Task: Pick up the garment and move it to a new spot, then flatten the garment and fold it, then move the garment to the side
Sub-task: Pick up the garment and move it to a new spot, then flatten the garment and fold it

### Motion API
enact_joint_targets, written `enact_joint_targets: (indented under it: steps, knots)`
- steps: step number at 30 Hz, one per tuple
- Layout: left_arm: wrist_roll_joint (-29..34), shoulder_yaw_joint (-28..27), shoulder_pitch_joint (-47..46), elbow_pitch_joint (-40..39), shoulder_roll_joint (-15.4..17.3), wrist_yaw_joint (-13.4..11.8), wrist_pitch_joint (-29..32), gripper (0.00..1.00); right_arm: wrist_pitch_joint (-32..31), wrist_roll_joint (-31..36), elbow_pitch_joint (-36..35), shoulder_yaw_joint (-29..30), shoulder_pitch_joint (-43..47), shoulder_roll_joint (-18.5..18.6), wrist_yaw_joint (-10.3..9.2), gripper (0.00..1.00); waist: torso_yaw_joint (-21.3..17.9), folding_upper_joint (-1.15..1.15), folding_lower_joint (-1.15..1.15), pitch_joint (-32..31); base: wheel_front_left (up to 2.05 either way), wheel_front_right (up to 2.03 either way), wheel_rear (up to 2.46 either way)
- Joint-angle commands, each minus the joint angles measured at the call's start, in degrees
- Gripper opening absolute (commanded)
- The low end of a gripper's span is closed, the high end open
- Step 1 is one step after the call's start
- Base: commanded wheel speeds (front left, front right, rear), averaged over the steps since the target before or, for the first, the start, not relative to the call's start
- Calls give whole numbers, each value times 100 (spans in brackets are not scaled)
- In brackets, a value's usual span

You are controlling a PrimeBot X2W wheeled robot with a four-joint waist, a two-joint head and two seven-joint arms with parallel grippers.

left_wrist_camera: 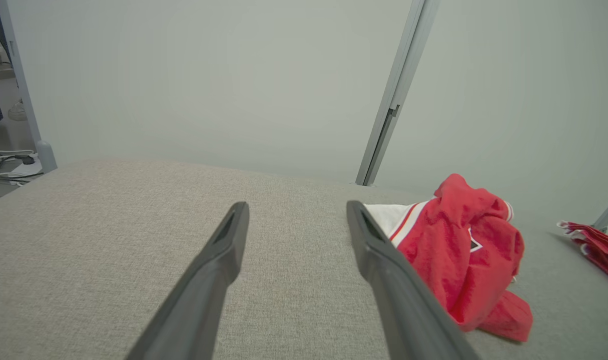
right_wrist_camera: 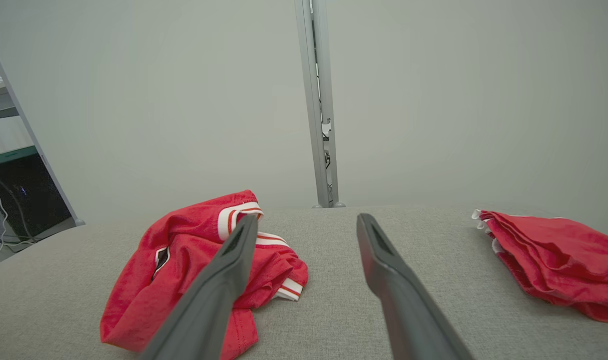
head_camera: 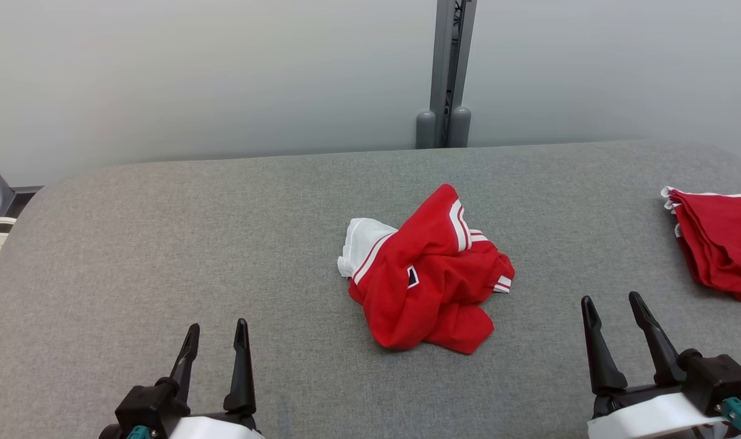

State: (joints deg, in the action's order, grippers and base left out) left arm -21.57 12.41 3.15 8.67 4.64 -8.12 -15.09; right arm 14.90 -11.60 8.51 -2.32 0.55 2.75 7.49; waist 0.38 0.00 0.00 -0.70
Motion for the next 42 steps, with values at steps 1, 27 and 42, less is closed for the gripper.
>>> enact_joint_targets:
  steps: [1, 27, 42]
  knots:
    - [44, -55, -17, -17, -4, 53, -8, 100, 38, -19, 28, 7, -20, 29, 2, 100, 17, 0, 0, -4, 0, 0, 0]
    - [298, -320, -90, 104, -142, 309, -8, 100, 43, 56, 47, 44, -83, 29, 2, 100, 59, 0, 0, 85, 0, 0, 0]
    - [340, -153, -181, 190, -161, 397, -8, 100, -435, -851, 834, -251, -1192, 29, 2, 100, 662, 0, 0, 187, 0, 0, 0]
